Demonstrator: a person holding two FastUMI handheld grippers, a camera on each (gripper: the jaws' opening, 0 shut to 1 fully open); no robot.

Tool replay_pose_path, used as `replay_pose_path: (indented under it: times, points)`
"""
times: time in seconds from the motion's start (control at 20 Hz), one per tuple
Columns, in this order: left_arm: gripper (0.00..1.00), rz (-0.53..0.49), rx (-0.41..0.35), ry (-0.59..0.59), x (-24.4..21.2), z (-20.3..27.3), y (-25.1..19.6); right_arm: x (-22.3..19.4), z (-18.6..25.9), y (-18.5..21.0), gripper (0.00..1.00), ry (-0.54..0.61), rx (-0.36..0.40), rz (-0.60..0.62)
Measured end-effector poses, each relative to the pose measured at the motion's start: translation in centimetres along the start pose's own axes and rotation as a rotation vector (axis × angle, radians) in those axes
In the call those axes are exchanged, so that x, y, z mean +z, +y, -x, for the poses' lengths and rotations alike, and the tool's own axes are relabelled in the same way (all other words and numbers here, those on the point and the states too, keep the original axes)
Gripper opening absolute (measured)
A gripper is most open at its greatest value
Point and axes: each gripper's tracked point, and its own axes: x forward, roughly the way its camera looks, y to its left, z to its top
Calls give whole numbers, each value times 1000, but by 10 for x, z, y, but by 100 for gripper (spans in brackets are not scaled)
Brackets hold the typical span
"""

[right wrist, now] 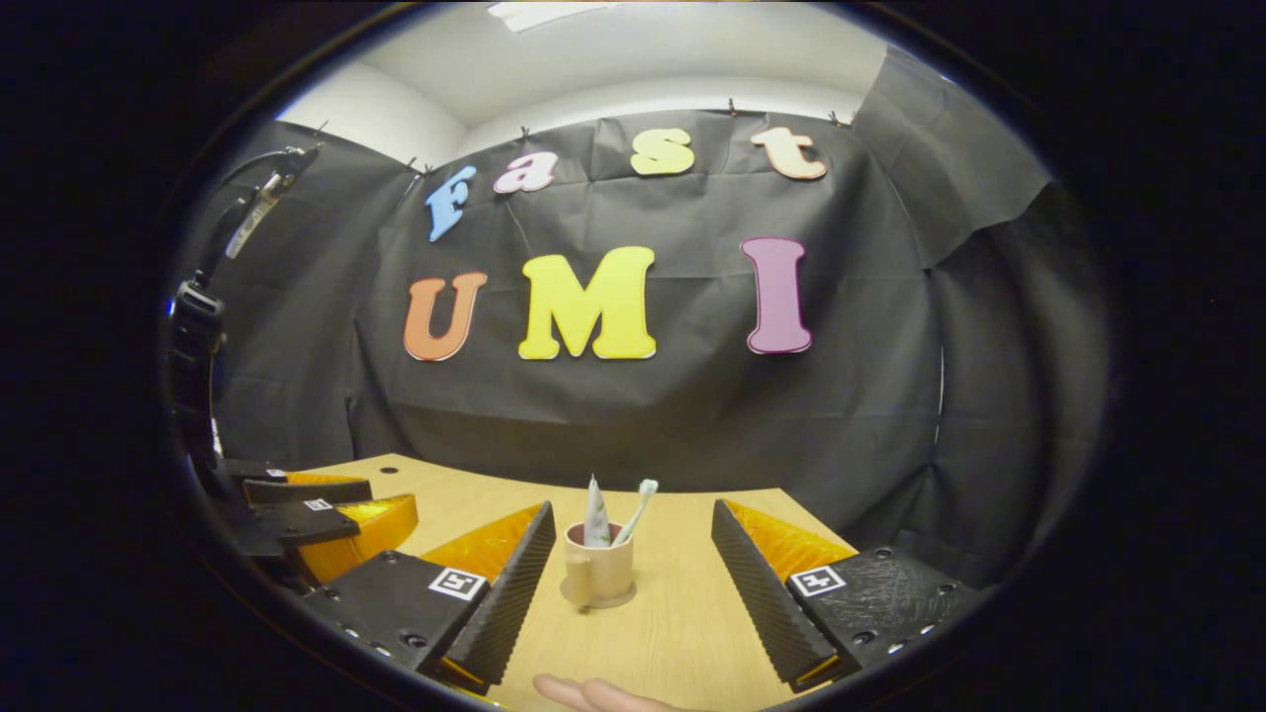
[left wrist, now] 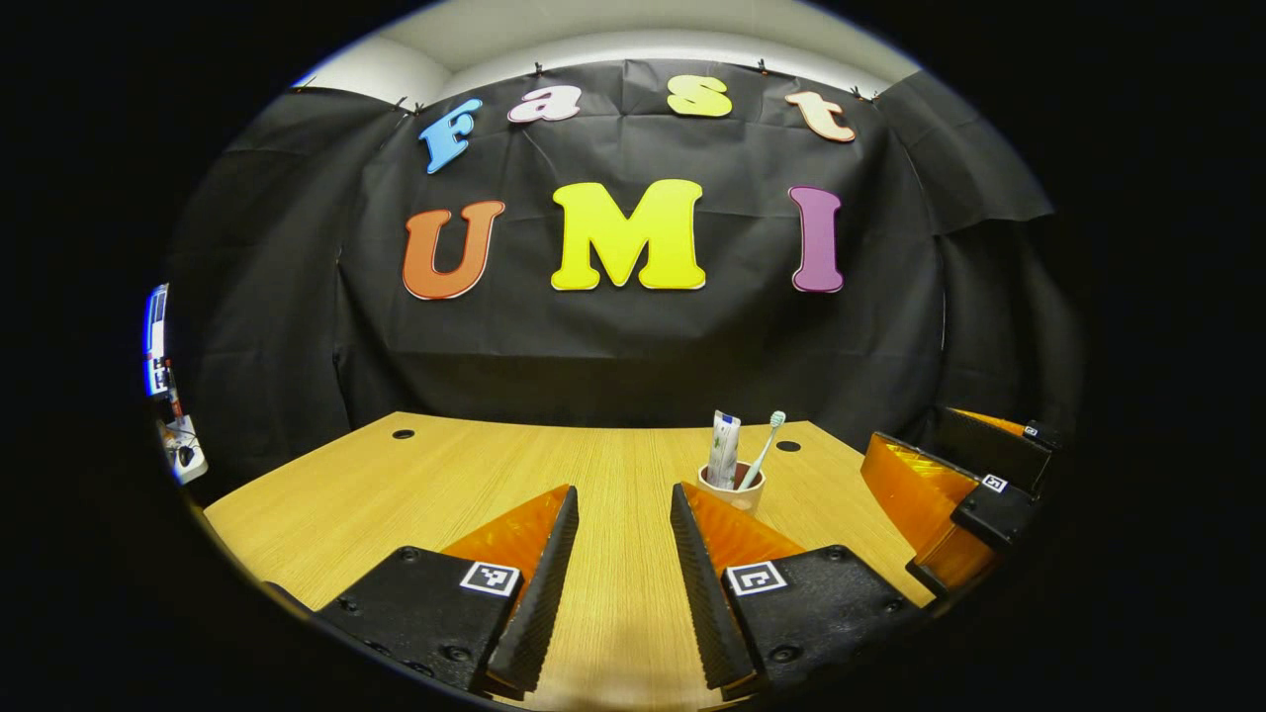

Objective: Put the toothbrush and toothpaste on the desktop into the cup, then pick up the cup and place it on the coaster on the desktop.

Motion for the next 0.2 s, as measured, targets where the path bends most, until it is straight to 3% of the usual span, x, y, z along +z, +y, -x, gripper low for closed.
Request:
replay_pose_path:
  times: [0.2]
  points:
    - [61,-4,4,-23,5,-3,-6,-1,0,-1,95,2,-4,2]
